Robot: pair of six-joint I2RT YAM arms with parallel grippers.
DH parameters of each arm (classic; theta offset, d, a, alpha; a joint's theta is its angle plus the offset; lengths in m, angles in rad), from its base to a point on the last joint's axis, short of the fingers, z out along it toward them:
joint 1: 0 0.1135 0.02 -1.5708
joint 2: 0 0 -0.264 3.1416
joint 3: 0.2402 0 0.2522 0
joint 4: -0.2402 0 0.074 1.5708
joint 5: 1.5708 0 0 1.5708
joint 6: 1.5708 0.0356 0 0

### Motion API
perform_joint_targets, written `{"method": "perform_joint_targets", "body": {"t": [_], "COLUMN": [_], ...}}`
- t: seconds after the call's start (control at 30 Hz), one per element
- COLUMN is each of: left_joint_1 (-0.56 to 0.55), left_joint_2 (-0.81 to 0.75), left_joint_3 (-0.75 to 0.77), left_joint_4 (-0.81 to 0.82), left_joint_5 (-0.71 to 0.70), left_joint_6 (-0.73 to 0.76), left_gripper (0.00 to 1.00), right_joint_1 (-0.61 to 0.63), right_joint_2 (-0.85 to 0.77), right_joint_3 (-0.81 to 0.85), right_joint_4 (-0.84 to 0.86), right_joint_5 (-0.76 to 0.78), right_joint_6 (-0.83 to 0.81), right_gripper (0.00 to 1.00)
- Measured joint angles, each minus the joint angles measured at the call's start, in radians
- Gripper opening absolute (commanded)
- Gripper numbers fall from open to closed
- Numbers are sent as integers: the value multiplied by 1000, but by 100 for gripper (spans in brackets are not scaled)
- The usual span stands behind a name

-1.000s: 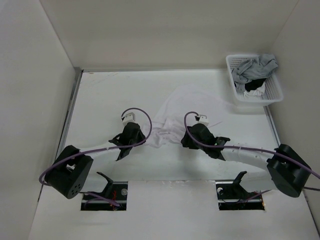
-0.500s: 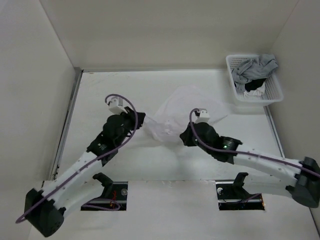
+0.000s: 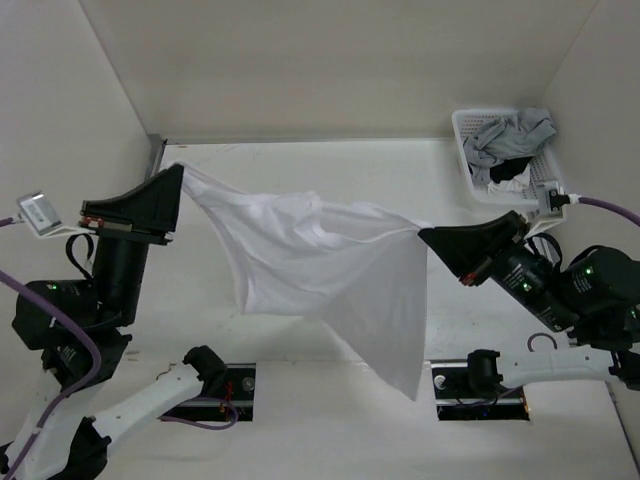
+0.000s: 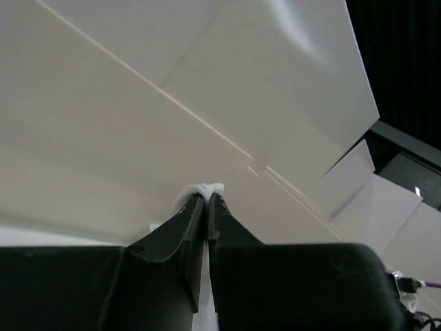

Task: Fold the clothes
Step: Flatten the tank top out

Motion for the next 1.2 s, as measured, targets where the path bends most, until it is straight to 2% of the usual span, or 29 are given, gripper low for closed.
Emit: {"method": "perform_joint_targets", "body": {"t": [0.17, 0.23, 0.3, 0.43, 0.5, 0.57, 0.63, 0.67, 0.73, 0.77, 0.83, 0.93, 0.97, 1.07, 1.13, 1.2], "left_joint_1": [61, 101, 154, 309, 395, 468, 513, 527, 544, 547, 549, 550, 548, 532, 512, 500], "left_joint_2": [61, 128, 223, 527, 727, 965, 1193, 1280, 1422, 1464, 1484, 1407, 1341, 1094, 927, 810], "left_joint_3": [73, 71, 44, -11, 17, 111, 264, 336, 477, 525, 549, 462, 375, 62, -143, -307], "left_joint_4": [45, 82, 131, 207, 231, 217, 177, 158, 108, 87, 61, 86, 103, 166, 211, 249], "left_joint_5": [-56, -68, -62, 40, 105, 164, 210, 222, 240, 245, 244, 230, 222, 174, 124, 83], "left_joint_6": [98, 124, 134, 112, 87, 61, 48, 47, 51, 53, 57, 54, 50, 33, 18, -6], "left_gripper": [3, 3, 4, 4, 4, 5, 12, 21, 39, 44, 47, 45, 45, 44, 43, 40], "right_joint_1": [-31, -121, -263, -582, -717, -817, -902, -937, -1001, -1032, -1078, -1124, -1131, -1119, -1082, -1021], "right_joint_2": [49, 87, 129, 287, 436, 599, 757, 829, 976, 1046, 1140, 1144, 1120, 977, 864, 771], "right_joint_3": [-3, -45, -112, -283, -332, -331, -283, -236, -88, 6, 160, 209, 181, -34, -217, -386], "right_joint_4": [60, 105, 140, 258, 310, 344, 350, 343, 338, 334, 338, 363, 383, 460, 503, 545], "right_joint_5": [26, -13, -100, -333, -435, -507, -568, -593, -632, -647, -663, -669, -670, -672, -670, -663], "right_joint_6": [-89, -95, -72, 10, 47, 71, 88, 96, 109, 112, 119, 118, 117, 116, 125, 145], "right_gripper": [4, 4, 3, 3, 2, 2, 4, 8, 23, 32, 47, 53, 51, 21, 5, 3]}}
